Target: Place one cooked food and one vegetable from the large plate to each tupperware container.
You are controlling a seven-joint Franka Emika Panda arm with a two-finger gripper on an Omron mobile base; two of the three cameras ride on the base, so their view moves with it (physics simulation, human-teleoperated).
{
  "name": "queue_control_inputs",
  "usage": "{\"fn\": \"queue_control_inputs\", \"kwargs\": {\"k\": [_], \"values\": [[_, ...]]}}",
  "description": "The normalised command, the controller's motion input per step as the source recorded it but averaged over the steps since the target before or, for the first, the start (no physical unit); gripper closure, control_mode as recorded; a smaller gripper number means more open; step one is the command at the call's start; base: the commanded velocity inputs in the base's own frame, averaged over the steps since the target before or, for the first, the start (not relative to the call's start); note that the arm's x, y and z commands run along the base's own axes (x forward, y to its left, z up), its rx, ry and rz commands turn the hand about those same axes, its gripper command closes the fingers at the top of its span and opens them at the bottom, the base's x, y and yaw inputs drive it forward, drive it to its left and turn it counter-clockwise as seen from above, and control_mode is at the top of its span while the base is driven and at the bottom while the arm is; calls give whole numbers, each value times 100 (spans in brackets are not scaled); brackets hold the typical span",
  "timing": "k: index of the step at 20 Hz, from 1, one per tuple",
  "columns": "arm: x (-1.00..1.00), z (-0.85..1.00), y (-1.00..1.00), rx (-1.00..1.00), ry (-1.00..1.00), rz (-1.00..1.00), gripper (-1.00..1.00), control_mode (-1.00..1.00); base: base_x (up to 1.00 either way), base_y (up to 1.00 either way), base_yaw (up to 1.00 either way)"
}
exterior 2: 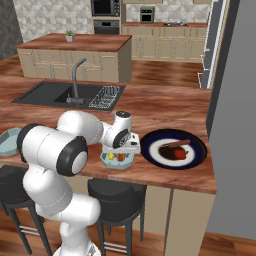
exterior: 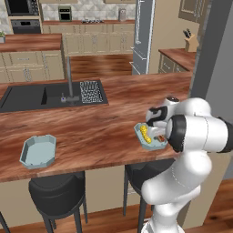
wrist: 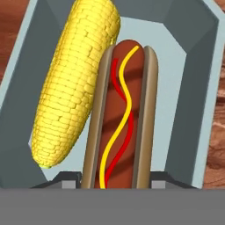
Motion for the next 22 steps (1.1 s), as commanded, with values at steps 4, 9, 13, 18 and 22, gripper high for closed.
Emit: {"fn": "queue_control_inputs", "kwargs": {"k": [4,9,13,18,22], "values": [[7,-18,0,0,0,0,100,-100,0,0,0],[21,-6,0,0,0,0,100,-100,0,0,0],[12,-7,0,0,0,0,-100,-100,0,0,0],[-4,2,0,0,-1,0,-100,-100,0,0,0],[-19,29,0,0,-3,0,-100,-100,0,0,0]]}}
